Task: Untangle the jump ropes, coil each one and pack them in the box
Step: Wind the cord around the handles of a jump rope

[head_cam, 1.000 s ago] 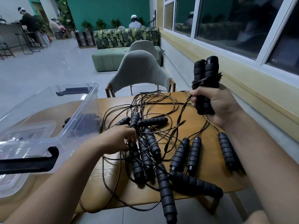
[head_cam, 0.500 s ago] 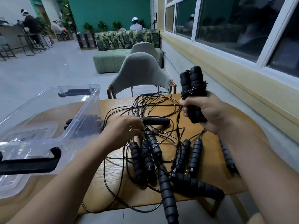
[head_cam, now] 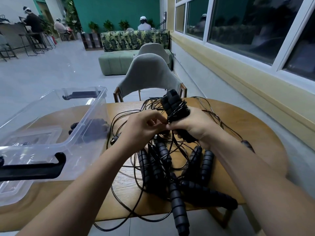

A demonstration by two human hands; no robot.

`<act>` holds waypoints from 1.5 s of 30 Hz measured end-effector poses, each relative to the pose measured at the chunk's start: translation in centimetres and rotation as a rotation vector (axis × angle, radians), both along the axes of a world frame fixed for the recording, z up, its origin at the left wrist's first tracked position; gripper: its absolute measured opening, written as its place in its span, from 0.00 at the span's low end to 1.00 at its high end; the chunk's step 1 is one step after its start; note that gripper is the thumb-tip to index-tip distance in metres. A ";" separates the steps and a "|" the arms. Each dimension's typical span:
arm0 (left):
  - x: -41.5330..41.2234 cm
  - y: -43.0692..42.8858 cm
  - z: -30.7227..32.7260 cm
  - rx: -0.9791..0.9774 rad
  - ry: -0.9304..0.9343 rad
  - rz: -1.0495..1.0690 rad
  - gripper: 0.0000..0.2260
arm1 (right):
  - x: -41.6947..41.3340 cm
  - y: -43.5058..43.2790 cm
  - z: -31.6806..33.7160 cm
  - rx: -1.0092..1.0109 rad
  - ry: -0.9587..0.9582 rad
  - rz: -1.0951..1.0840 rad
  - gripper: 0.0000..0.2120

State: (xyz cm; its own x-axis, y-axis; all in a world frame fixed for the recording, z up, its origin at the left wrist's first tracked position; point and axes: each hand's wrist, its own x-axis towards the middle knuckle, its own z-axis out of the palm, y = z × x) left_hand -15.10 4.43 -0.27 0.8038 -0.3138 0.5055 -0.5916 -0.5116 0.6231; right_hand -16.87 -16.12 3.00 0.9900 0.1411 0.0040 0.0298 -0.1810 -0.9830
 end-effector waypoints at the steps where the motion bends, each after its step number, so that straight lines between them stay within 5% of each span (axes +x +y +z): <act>1: -0.1 -0.1 -0.1 -0.056 0.028 -0.007 0.04 | 0.0 -0.1 0.1 0.015 0.013 0.013 0.13; 6: -0.4 -0.4 0.1 -0.260 0.231 -0.131 0.05 | -0.3 -0.4 0.8 0.022 -0.007 0.060 0.11; 11: -0.3 0.3 1.7 -0.042 0.217 -0.143 0.04 | 0.7 -1.4 1.9 0.099 -0.064 0.075 0.11; 15: -0.2 1.9 4.0 0.052 -0.022 -0.001 0.08 | 0.9 -1.9 2.9 0.059 -0.084 0.084 0.13; 20: -0.3 4.4 7.0 -0.149 -0.168 0.246 0.08 | 1.7 -3.4 5.9 0.193 -0.175 -0.057 0.14; 24: 0.5 6.8 7.1 -0.234 -0.073 0.321 0.09 | 1.9 -4.7 8.8 0.315 -0.260 -0.180 0.08; 28: 1.4 8.2 5.7 -0.118 0.051 0.368 0.11 | 2.9 -6.5 11.4 0.384 -0.265 -0.262 0.08; 33: 1.0 6.3 5.0 0.255 0.168 0.238 0.06 | 3.3 -7.3 12.7 0.377 -0.268 -0.264 0.08; 37: -1.1 4.5 5.3 0.179 0.503 -0.095 0.12 | 2.7 -6.9 13.1 0.344 -0.275 -0.290 0.08; 40: -2.1 2.7 5.4 0.174 0.573 -0.209 0.17 | 2.4 -6.6 13.7 0.365 -0.269 -0.284 0.08; 45: -3.5 -2.0 4.8 0.008 0.582 -0.329 0.10 | 1.8 -5.0 14.2 0.387 -0.272 -0.259 0.08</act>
State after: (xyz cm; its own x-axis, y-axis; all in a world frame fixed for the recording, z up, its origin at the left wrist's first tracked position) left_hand -18.57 2.47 4.52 0.8065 -0.5910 0.0148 -0.2857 -0.3678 0.8849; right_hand -15.07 -21.10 17.16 0.9481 -0.1699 0.2688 0.2954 0.1575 -0.9423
